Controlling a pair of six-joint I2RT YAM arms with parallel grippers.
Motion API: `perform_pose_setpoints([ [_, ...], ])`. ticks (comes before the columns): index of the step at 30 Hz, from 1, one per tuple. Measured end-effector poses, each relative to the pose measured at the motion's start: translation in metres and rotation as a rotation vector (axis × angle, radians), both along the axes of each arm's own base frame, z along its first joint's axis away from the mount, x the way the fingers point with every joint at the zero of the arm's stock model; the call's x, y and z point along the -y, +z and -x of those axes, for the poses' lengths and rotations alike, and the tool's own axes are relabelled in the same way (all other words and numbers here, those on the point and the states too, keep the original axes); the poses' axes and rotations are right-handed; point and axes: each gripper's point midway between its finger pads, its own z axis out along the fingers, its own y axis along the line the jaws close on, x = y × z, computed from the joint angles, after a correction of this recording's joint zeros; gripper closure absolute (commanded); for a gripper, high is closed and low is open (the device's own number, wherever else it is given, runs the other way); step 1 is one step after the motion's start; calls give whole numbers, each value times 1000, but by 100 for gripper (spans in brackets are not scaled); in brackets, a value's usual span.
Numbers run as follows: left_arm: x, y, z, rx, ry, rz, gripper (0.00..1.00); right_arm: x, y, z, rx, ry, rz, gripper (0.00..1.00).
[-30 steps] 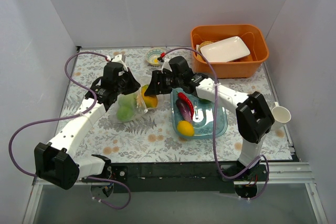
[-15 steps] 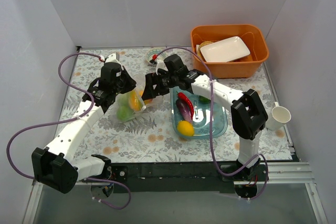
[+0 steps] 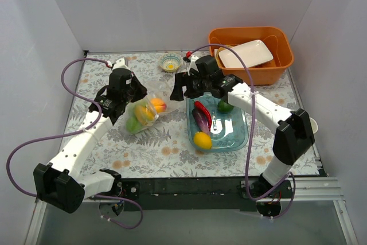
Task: Place the food in the zip-top bag and seal the zipper
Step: Place the fake fruit in the zipper food storage bag.
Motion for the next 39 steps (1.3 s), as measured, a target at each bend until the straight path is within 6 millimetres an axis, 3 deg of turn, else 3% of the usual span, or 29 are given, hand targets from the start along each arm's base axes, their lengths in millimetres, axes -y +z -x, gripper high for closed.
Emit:
perform_pose_setpoints([
  [7, -1, 3, 1, 8, 4, 3, 99, 1, -57, -1, -123, -24, 95, 39],
  [10, -1, 3, 1, 9, 5, 3, 99, 0, -76, -2, -158, -26, 121, 56],
  [11, -1, 3, 2, 8, 5, 3, 99, -1, -80, -3, -168, -27, 127, 70],
  [13, -1, 3, 2, 8, 5, 3, 99, -3, -84, -4, -177, -26, 130, 84],
  [15, -1, 3, 2, 7, 4, 2, 99, -4, -83, -4, -174, -16, 127, 87],
  [19, -3, 2, 2, 5, 14, 2, 98, -11, -69, -5, -159, 7, 95, 95],
  [23, -10, 2, 0, 8, 54, -12, 100, -25, -40, -9, -124, 50, 35, 95],
  [28, -32, 16, -6, 15, 143, -63, 100, -71, 18, -24, -27, 145, -66, 95],
  [31, -49, 34, -7, 58, 198, -95, 97, -102, 41, -20, 14, 216, -116, 94],
  [36, -70, 69, 0, 129, 265, -135, 93, -121, 42, 5, -6, 303, -141, 93],
  [39, -77, 87, 5, 181, 281, -149, 94, -121, 29, 10, -27, 311, -125, 92],
])
